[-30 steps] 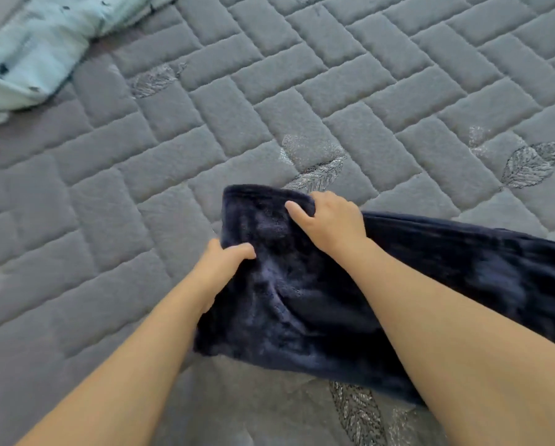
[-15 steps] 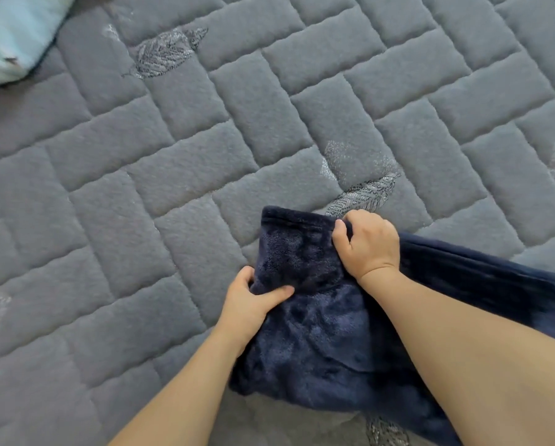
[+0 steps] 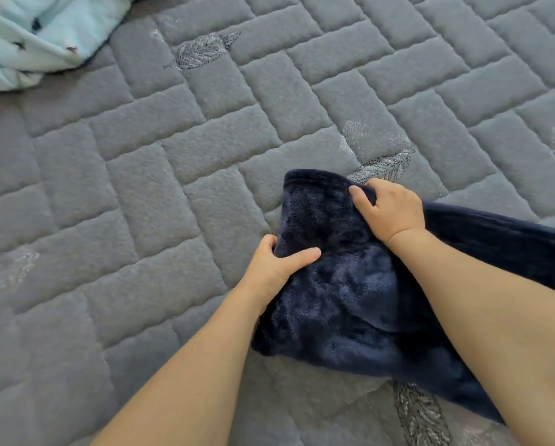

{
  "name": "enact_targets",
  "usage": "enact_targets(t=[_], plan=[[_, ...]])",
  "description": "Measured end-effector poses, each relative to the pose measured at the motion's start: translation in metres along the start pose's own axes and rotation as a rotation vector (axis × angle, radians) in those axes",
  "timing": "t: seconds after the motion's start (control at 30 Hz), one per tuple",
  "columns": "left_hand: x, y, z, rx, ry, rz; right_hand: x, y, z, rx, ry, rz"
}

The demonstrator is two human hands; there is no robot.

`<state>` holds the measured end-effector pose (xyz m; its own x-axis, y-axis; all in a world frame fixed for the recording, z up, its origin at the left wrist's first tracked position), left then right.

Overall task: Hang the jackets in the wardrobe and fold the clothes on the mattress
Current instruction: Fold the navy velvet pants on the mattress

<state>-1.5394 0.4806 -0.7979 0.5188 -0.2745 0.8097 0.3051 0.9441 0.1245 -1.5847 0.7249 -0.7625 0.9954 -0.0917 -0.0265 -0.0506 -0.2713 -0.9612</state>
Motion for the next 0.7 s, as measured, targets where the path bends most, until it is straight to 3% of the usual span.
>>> enact_targets(t=[0.13, 0.23, 0.37, 0.53, 0.7], plan=[[0.039, 0.028, -0.032, 0.012, -0.146, -0.259, 0.021, -0.011, -0.024, -0.132, -0.028, -0.315], [0.088, 0.021, -0.055, -0.022, -0.303, -0.249, 0.042, -0.017, -0.071, -0.237, 0.021, -0.574], [0.148, -0.068, 0.006, -0.106, -0.244, -0.095, 0.02, -0.062, -0.166, -0.551, 0.131, -0.418], [0.272, -0.202, 0.154, -0.204, -0.002, 0.295, -0.042, -0.166, -0.319, -0.919, -0.008, -0.186], [0.407, -0.21, 0.257, -0.39, 0.17, 0.362, -0.047, -0.279, -0.384, -1.258, -0.024, -0.07]])
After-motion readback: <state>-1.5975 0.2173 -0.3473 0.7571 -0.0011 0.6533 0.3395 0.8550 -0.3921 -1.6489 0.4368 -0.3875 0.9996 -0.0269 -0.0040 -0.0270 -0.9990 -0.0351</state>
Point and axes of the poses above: each hand's wrist, its own x-axis away from the middle knuckle, its own y-axis out of the palm, z = x × y, the point moved 7 cm from there along -x, towards the middle knuckle, and after that the axes turned 11 degrees about -y, right-handed, at the moved point
